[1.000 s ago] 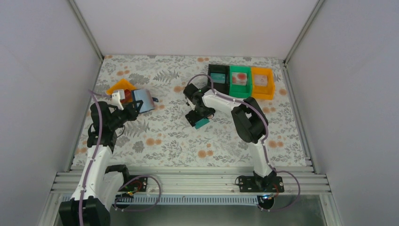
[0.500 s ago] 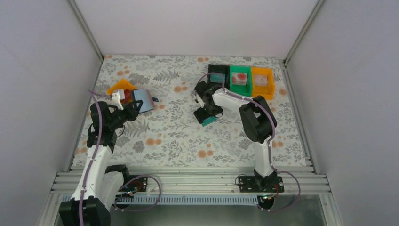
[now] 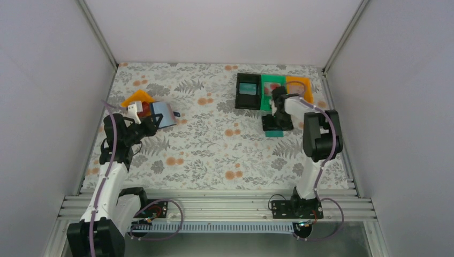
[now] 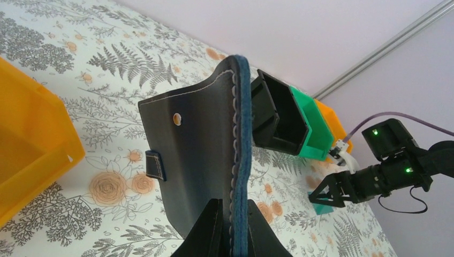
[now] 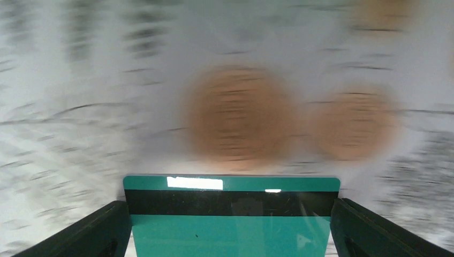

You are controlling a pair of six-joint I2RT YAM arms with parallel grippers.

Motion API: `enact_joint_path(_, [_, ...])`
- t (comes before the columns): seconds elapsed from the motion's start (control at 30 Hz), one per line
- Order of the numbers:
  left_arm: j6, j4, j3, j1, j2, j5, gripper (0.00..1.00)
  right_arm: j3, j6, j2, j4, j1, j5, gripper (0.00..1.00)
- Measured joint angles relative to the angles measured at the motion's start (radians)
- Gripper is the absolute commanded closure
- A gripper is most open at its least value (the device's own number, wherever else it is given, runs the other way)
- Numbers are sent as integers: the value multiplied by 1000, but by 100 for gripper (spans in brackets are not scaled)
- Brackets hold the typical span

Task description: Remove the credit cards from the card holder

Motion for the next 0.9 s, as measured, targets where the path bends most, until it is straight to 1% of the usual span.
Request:
enact_joint_path(0.17, [1, 5, 16, 0, 10, 0, 98, -2, 0, -3, 0, -190, 0, 7])
enact_joint_path(0.37, [5, 7, 28, 2, 8, 0, 98, -2, -3, -3, 2, -370, 4, 7])
enact_joint_path(0.73, [25, 7, 28, 6, 4, -2, 98, 26, -6, 14, 18, -634, 38, 7])
enact_joint_path(0.9, [29, 7, 30, 6, 4, -2, 97, 27, -5, 10, 40, -706, 90, 7])
